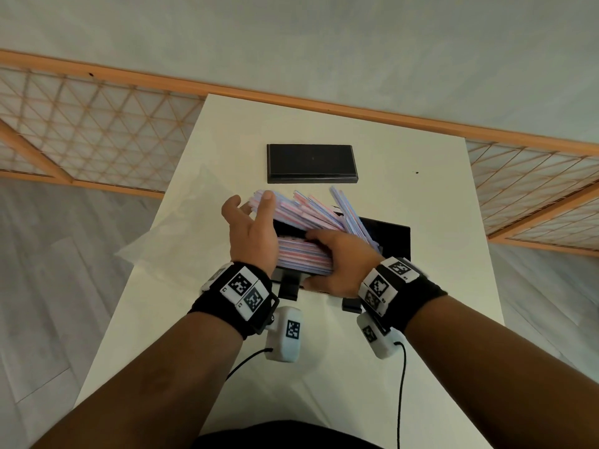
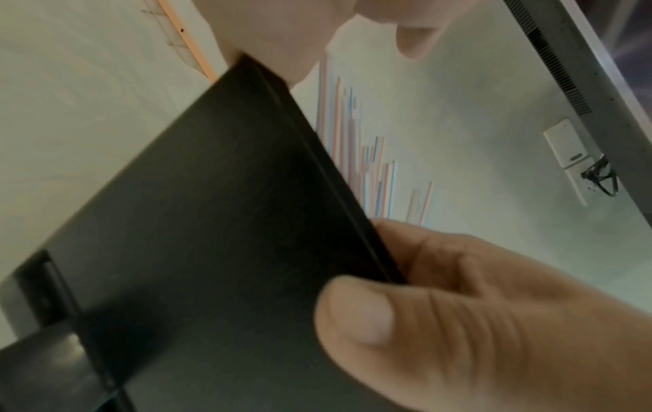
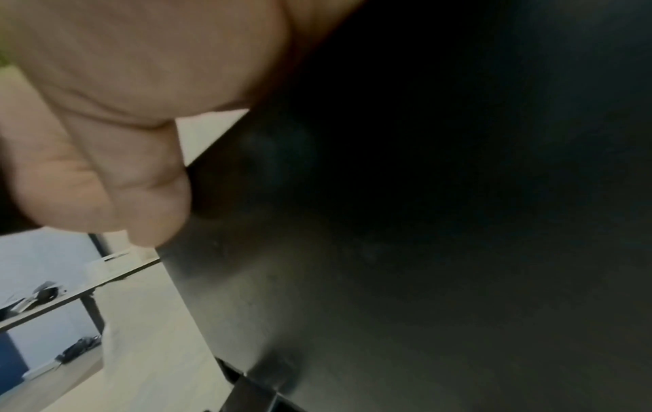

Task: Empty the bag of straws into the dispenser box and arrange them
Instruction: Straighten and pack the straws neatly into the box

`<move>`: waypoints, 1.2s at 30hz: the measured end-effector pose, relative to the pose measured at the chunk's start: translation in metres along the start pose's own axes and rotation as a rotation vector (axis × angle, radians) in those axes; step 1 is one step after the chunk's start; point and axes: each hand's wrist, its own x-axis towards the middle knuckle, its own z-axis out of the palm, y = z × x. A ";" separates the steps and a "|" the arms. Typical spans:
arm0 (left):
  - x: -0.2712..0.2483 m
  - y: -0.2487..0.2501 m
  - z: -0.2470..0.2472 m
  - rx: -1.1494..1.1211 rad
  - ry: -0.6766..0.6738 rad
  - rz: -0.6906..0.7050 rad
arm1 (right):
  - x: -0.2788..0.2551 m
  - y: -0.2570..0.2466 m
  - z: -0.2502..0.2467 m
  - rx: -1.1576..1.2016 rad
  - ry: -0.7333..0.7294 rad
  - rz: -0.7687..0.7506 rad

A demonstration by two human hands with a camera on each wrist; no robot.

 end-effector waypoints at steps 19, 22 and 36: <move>-0.042 0.010 0.020 0.307 -0.431 0.039 | -0.026 0.020 0.000 0.048 0.349 0.339; -0.039 0.008 0.044 0.404 -0.488 0.018 | -0.019 0.021 -0.002 0.104 0.342 0.342; -0.017 0.009 0.089 0.578 -0.267 0.027 | -0.024 0.025 -0.003 0.121 0.365 0.242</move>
